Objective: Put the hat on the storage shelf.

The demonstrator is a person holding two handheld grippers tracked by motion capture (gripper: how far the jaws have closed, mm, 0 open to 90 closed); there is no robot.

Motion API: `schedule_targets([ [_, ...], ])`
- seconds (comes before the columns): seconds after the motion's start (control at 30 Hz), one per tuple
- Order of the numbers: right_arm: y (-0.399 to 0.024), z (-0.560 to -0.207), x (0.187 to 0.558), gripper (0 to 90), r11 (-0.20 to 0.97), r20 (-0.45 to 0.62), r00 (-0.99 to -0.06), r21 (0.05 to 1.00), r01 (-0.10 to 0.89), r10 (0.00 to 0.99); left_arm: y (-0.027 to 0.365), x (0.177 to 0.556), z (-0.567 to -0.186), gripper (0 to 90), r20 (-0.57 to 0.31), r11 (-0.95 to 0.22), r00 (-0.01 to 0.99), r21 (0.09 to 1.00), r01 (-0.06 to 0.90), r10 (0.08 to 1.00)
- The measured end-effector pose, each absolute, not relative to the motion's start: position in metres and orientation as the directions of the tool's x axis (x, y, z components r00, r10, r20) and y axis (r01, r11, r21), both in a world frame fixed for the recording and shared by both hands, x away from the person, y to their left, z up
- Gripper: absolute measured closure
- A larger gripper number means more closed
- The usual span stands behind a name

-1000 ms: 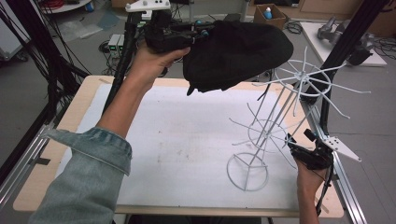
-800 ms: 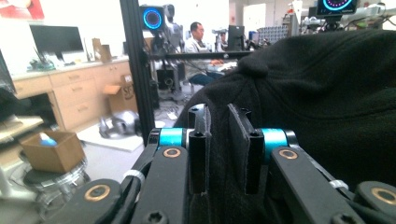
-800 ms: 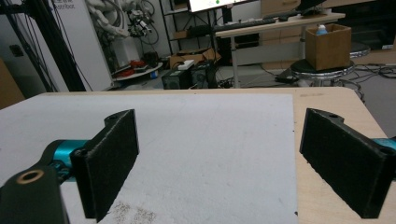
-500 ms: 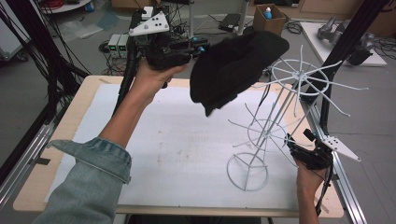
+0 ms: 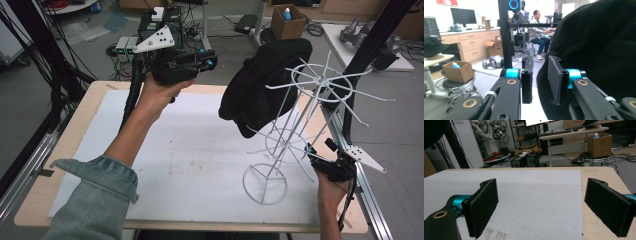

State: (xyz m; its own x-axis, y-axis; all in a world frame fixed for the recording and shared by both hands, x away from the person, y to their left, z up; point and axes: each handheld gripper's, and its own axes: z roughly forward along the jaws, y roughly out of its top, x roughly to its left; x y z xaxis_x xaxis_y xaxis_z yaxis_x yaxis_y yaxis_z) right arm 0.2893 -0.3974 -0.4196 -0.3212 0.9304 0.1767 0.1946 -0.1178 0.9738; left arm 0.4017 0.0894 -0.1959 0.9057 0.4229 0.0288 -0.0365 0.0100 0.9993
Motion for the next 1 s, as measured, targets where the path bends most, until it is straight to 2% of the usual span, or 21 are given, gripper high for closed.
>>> schedule_targets([
  [0.27,-0.397,-0.42,0.29,11.0,-0.118,0.175,-0.322,0.975,0.188,0.93,0.106,0.393,-0.206,65.8,0.039,-0.003,0.881,0.999,-0.043,0.472],
  [0.6,-0.396,-0.42,0.292,11.0,-0.108,0.168,-0.325,0.975,0.193,0.931,0.138,0.384,-0.219,62.4,0.04,-0.016,0.844,0.999,-0.037,0.535],
  [0.83,-0.395,-0.421,0.293,11.0,-0.114,0.175,-0.324,0.973,0.199,0.93,0.164,0.375,-0.227,54.4,0.029,-0.004,0.819,0.999,-0.033,0.573],
  [1.0,-0.394,-0.421,0.294,11.0,-0.113,0.176,-0.321,0.972,0.205,0.93,0.178,0.365,-0.236,52.0,0.035,-0.007,0.793,0.999,-0.039,0.608],
])
